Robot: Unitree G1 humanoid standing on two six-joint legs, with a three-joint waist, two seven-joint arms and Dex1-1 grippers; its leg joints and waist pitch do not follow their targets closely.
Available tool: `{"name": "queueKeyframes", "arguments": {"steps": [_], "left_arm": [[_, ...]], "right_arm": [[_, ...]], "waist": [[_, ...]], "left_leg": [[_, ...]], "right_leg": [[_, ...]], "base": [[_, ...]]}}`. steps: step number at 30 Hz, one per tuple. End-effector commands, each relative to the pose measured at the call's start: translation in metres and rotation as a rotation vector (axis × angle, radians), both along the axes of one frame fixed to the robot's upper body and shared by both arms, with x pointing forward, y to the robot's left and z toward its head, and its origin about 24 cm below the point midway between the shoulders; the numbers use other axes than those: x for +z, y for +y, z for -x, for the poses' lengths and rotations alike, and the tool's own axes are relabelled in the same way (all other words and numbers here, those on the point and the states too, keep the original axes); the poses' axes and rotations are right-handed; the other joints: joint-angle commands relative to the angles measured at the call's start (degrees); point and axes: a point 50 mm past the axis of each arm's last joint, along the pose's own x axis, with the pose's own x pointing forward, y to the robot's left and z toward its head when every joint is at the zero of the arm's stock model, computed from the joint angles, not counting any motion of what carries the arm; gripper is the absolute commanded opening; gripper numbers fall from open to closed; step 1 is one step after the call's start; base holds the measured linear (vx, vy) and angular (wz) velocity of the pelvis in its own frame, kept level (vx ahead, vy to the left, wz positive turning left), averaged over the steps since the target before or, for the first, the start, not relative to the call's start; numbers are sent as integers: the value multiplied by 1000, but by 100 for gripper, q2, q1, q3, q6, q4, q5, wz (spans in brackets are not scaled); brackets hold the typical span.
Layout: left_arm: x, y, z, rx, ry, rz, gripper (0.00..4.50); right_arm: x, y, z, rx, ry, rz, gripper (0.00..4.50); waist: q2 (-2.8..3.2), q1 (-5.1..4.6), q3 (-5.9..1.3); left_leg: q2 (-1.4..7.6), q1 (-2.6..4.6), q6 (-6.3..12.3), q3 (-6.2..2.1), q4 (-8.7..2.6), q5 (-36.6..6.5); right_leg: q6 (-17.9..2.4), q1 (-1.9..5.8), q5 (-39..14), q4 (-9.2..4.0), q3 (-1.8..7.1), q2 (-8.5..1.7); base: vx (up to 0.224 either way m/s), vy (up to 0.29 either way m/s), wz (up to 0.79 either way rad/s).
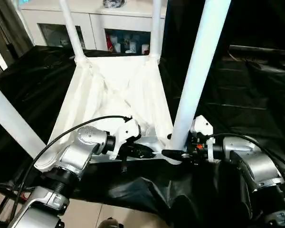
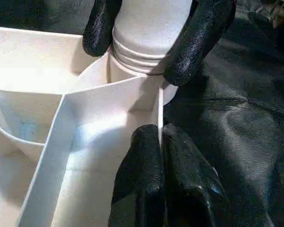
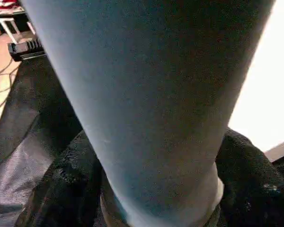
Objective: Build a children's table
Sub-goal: Rotate leg to tighten
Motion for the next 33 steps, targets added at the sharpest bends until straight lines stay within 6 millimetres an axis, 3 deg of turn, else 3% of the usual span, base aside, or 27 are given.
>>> {"name": "queueKeyframes", "arguments": {"steps": [1,4,6,7,9,11,13,15,16,17,18,19,22,25,33], "left_arm": [[19,-17,0,-58,-60,113,0],[17,-21,-7,13,-88,104,0],[15,-30,-20,148,-119,99,0],[14,-34,-25,196,-131,96,0],[13,-39,-29,240,-137,92,0],[14,-49,-37,322,-156,91,0],[15,-57,-43,389,-168,97,0],[18,-69,-48,432,-175,108,0],[19,-74,-49,437,-177,110,0],[20,-79,-49,428,-178,116,0],[21,-81,-49,420,-179,120,0],[21,-83,-48,409,-179,123,0],[22,-85,-47,378,-185,127,0],[21,-78,-44,319,-196,141,0],[19,-63,-30,162,-178,180,0]], "right_arm": [[-2,10,4,40,19,-18,278],[-7,12,-1,-45,3,-13,275],[-19,16,-16,-269,-19,10,274],[-24,18,-22,-363,-12,17,274],[-27,20,-27,-448,-2,14,273],[-29,27,-34,-557,22,-18,273],[-29,35,-39,-627,28,-43,273],[-29,47,-44,-682,18,-39,273],[-28,53,-45,-688,7,-34,273],[-27,60,-46,-674,-4,-38,273],[-26,63,-46,-660,-11,-42,273],[-26,67,-45,-634,-7,-53,328],[-25,69,-41,-573,27,-98,351],[-22,61,-37,-495,-6,-87,382],[-12,37,-22,-254,-65,-83,388]], "waist": [[-90,-20,-385],[-103,-28,-375],[-102,-40,-369],[-109,-99,-369],[-103,-154,-364],[-99,-215,-354],[-105,-207,-386],[-72,-202,-399],[-84,-212,-426],[-56,-206,-428],[-67,-209,-424],[-74,-200,-423],[-76,-184,-406],[-92,-170,-392],[-91,-89,-400]], "left_leg": [[261,45,318,-69,-383,-1116],[246,37,276,-68,-384,-1155],[238,38,233,-77,-392,-1221],[212,52,78,-91,-408,-1317],[213,34,8,-108,-430,-1335],[190,90,28,-81,-405,-1486],[188,46,77,-87,-398,-1275],[195,47,106,-88,-392,-1143],[189,37,119,-83,-376,-973],[181,34,144,-79,-369,-917],[182,27,192,-76,-367,-904],[176,24,246,-67,-358,-906],[185,29,317,-70,-370,-992],[203,38,295,-80,-389,-1157],[239,32,425,-74,-375,-1053]], "right_leg": [[-988,303,-1645,-452,281,-428],[-920,299,-1835,-478,280,-430],[-882,288,-1983,-496,274,-436],[-806,294,-2232,-527,256,-440],[-764,308,-2306,-519,250,-439],[-736,258,-2435,-579,266,-430],[-737,312,-2171,-541,272,-436],[-788,309,-1886,-510,277,-427],[-925,333,-1416,-459,272,-414],[-966,331,-1280,-448,274,-411],[-1018,345,-1179,-446,269,-420],[-1038,353,-1126,-448,268,-419],[-1013,357,-1331,-472,264,-428],[-886,351,-1754,-508,266,-443],[-999,347,-1451,-465,270,-444]], "base": [[0,0,0],[0,0,0],[0,0,0],[0,0,0],[0,0,0],[0,0,0],[0,0,0],[0,0,0],[0,0,0],[0,0,0],[0,0,0],[0,0,0],[0,0,0],[0,0,0],[0,0,0]]}}
